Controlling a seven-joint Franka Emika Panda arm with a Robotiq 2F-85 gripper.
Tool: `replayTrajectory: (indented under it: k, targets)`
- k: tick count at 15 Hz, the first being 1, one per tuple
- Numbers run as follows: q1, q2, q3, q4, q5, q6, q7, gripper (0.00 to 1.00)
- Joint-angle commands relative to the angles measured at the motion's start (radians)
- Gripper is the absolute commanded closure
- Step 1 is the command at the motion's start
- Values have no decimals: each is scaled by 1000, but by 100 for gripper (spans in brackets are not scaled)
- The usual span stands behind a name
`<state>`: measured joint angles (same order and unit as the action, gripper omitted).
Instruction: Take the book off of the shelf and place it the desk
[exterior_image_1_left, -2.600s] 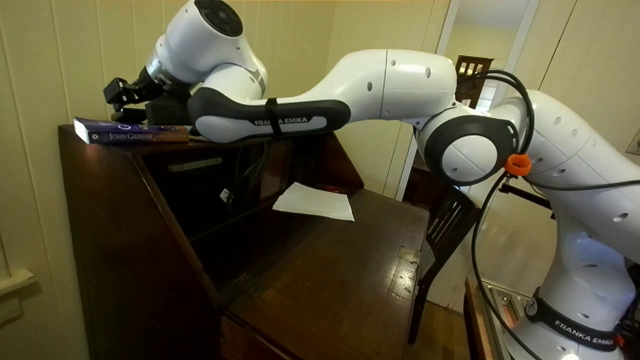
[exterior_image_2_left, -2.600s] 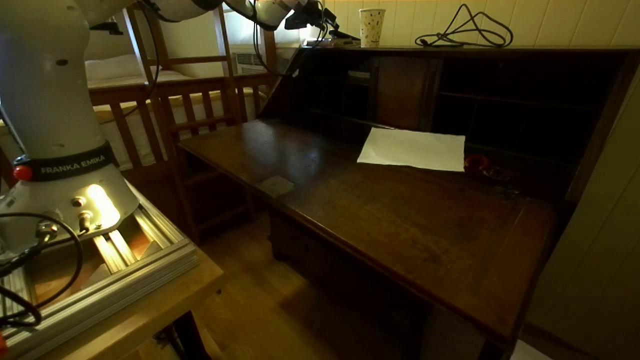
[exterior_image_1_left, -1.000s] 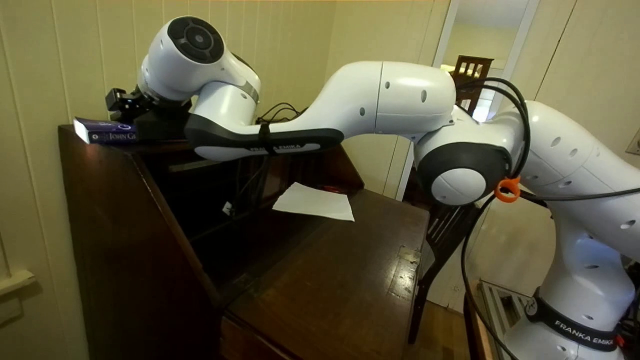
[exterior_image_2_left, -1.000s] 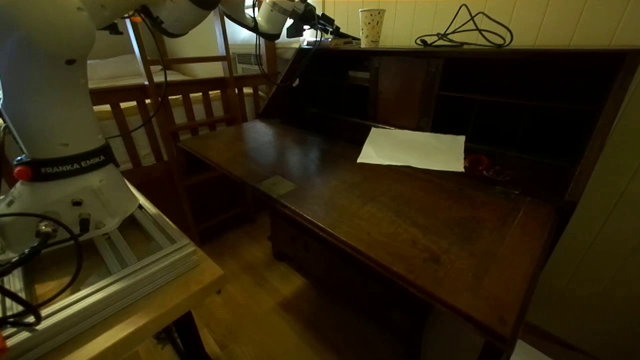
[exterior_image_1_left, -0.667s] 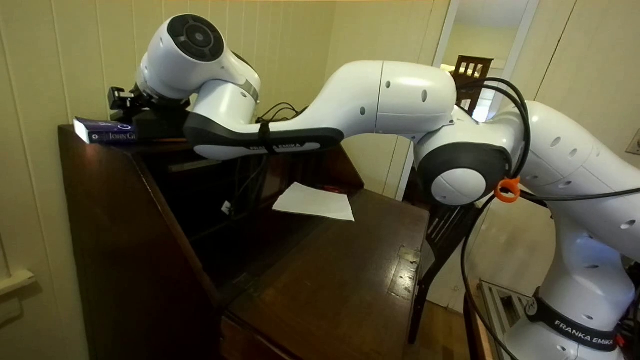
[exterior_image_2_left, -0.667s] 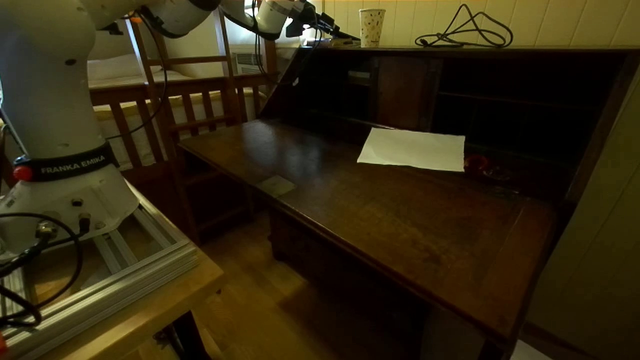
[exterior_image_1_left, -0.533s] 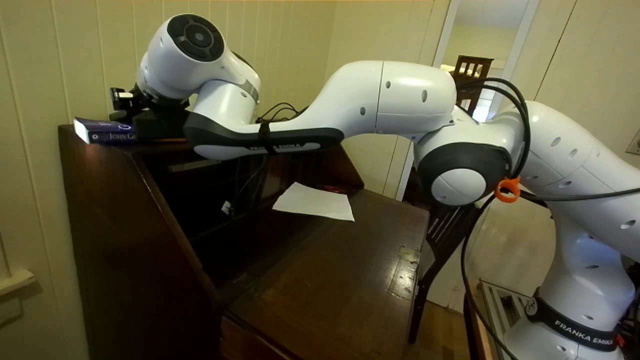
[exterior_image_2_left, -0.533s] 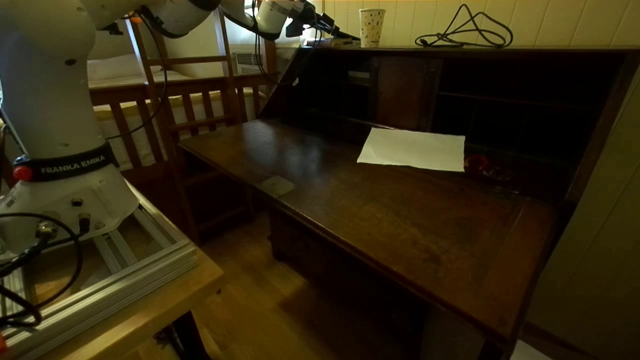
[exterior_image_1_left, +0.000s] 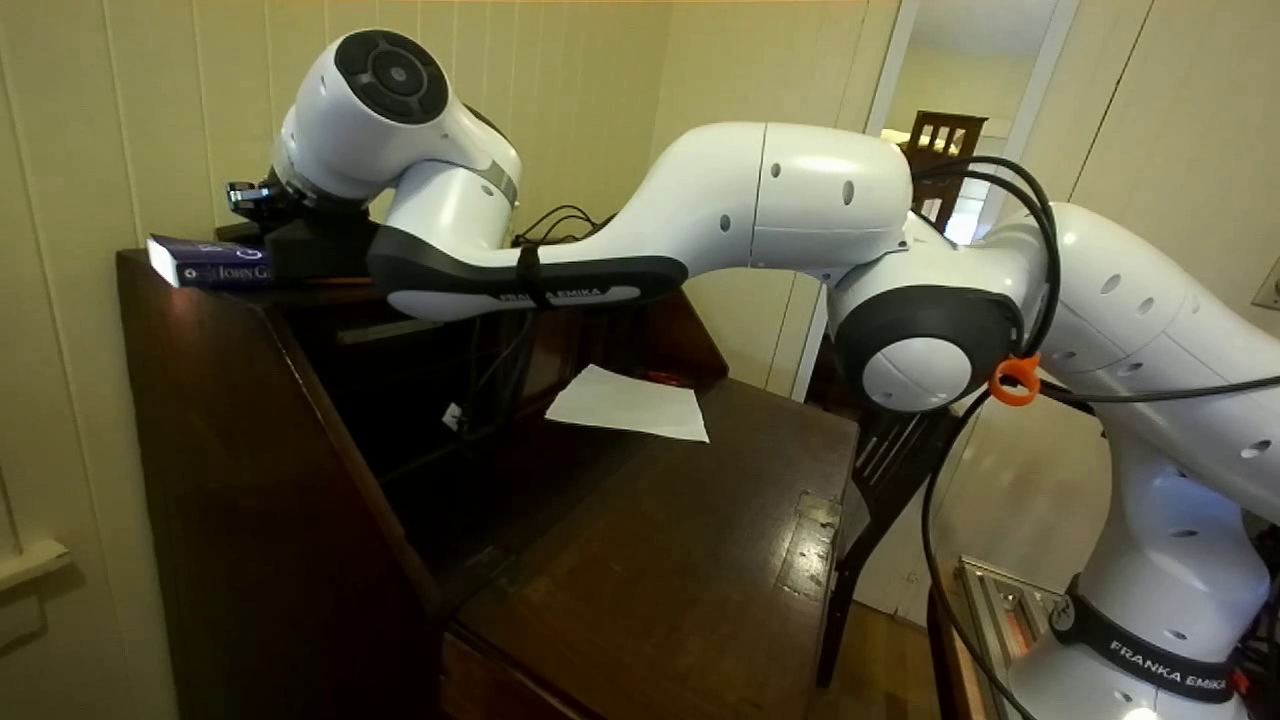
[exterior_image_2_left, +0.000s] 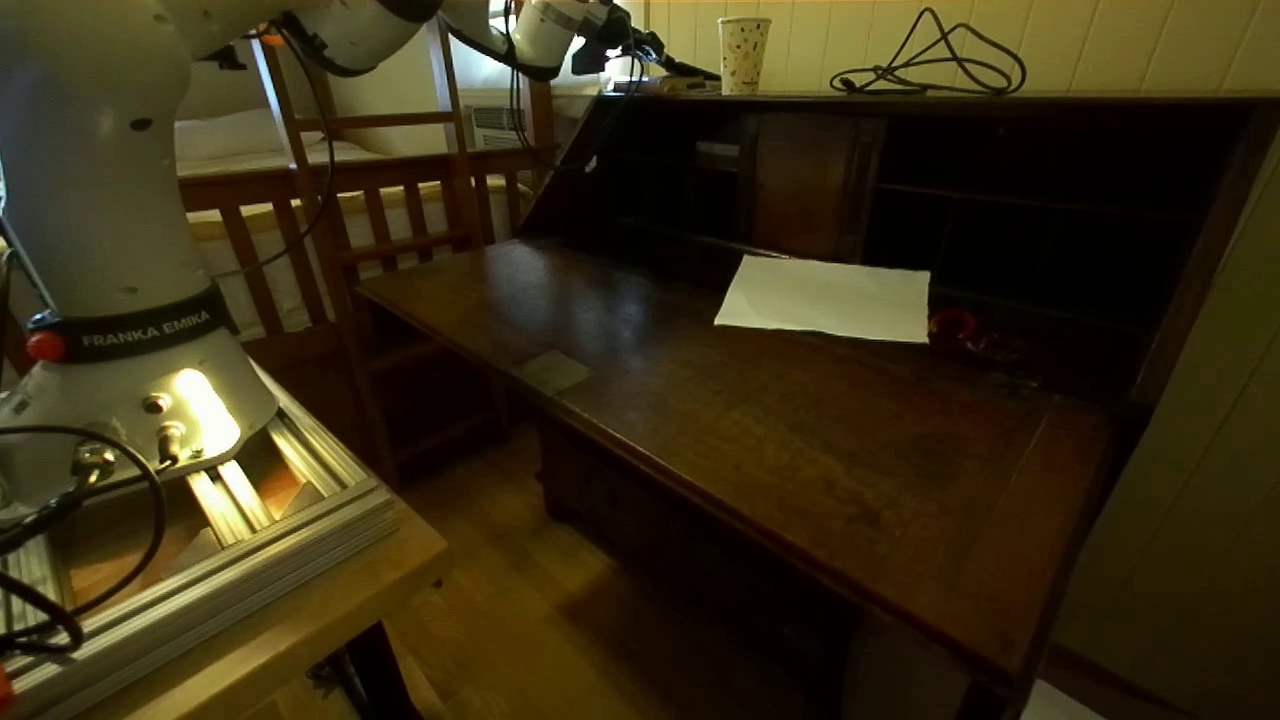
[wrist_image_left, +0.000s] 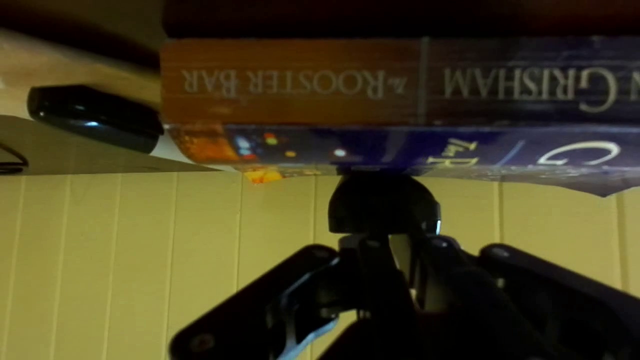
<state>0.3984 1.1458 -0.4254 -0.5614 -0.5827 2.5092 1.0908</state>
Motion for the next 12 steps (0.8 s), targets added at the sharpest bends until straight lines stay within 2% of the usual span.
replayTrajectory:
  k: [1,6,7,8,12]
  targets:
    - [-4,-14,24,13,19,3,-34,100]
    - [-1,-63,63,-1,27,7,-60,100]
    - [-2,-75,78,-9,33,2,-78,74]
    - [-3,-83,87,-10,36,1,-84,72]
    - [-23,-124,178,-32,99,-55,-196,46]
